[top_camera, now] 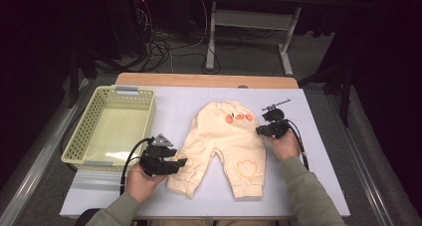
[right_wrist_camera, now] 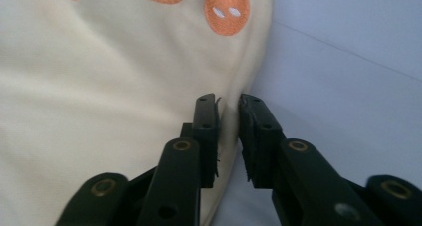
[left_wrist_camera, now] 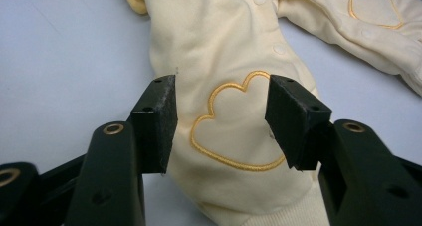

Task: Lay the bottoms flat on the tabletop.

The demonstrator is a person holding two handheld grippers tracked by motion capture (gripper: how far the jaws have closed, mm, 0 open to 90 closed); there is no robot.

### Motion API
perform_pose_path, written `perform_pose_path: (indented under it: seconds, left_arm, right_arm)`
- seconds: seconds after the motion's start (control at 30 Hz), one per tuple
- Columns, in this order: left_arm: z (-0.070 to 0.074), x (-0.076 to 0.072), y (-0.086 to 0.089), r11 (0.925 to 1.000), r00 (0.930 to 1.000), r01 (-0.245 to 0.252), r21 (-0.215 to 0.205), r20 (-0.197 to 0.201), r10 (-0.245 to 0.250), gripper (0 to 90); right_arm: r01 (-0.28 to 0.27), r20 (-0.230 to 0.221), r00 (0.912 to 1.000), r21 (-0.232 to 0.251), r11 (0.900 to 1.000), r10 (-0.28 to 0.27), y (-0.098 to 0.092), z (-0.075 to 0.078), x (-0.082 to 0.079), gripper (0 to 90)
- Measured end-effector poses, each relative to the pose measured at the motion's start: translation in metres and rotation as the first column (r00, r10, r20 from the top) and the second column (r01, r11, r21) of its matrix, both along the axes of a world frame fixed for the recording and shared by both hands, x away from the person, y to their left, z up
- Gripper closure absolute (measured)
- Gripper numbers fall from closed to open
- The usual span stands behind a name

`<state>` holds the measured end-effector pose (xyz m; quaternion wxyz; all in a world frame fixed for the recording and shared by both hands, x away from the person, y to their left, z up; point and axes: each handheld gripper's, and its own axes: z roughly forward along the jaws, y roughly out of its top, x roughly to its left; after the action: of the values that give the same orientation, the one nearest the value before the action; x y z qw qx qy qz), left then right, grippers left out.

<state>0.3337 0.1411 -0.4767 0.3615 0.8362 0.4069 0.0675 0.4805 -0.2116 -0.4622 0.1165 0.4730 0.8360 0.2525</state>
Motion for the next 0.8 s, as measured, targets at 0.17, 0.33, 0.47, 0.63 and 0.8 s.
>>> perform_pose_path:
  seconds: [0.17,0.33,0.47,0.63,0.8]
  left_arm:
    - [0.0,0.0,-0.001,1.0,1.0,0.004,0.003,-0.001,-0.004,45.1]
    - [-0.001,0.001,-0.001,1.0,1.0,0.005,0.004,-0.004,-0.005,45.1]
    - [-0.002,0.002,-0.002,1.0,0.9999,0.004,0.005,-0.01,-0.004,45.1]
    - [-0.003,0.002,-0.003,0.9998,0.9998,0.014,0.014,-0.016,-0.014,45.1]
    - [-0.004,0.003,-0.006,0.9997,0.9996,0.017,0.019,-0.021,-0.017,45.1]
  right_arm:
    - [0.042,-0.001,0.9991,-0.013,0.999,-0.042,-0.022,-0.002,-0.006,71.8]
    - [0.041,-0.027,0.9988,-0.041,0.998,-0.042,-0.028,-0.016,-0.005,70.5]
    - [0.042,-0.012,0.999,-0.022,0.999,-0.042,-0.025,-0.018,-0.007,66.1]
    - [0.013,0.042,0.999,-0.018,1.0,-0.013,-0.021,-0.006,-0.02,61.4]
    - [-0.07,0.054,0.9961,0.005,0.998,0.07,-0.011,0.003,-0.042,63.5]
